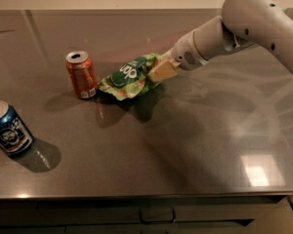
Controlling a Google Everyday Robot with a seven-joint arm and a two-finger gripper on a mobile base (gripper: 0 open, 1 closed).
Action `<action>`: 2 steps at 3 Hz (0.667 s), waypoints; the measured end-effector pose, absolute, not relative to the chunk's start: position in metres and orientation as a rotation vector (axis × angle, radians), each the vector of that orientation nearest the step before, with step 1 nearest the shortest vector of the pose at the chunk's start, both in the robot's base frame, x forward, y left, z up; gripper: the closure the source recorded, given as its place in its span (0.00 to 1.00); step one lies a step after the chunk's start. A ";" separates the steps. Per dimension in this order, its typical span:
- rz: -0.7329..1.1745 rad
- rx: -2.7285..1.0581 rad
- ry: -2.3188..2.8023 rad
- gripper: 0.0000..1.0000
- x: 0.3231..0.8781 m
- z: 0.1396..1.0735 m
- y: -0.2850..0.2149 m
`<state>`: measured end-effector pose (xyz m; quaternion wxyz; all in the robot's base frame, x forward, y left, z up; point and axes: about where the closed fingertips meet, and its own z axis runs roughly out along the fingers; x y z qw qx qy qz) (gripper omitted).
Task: Move green rice chip bag near coke can
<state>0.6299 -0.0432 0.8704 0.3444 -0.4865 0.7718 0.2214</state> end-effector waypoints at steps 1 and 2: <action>0.578 -1.268 2.004 0.36 0.630 0.869 -0.041; 0.581 -1.271 2.004 0.13 0.629 0.868 -0.039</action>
Offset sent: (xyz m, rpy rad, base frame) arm -0.0003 0.0018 -0.0010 -0.0002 0.0018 0.0032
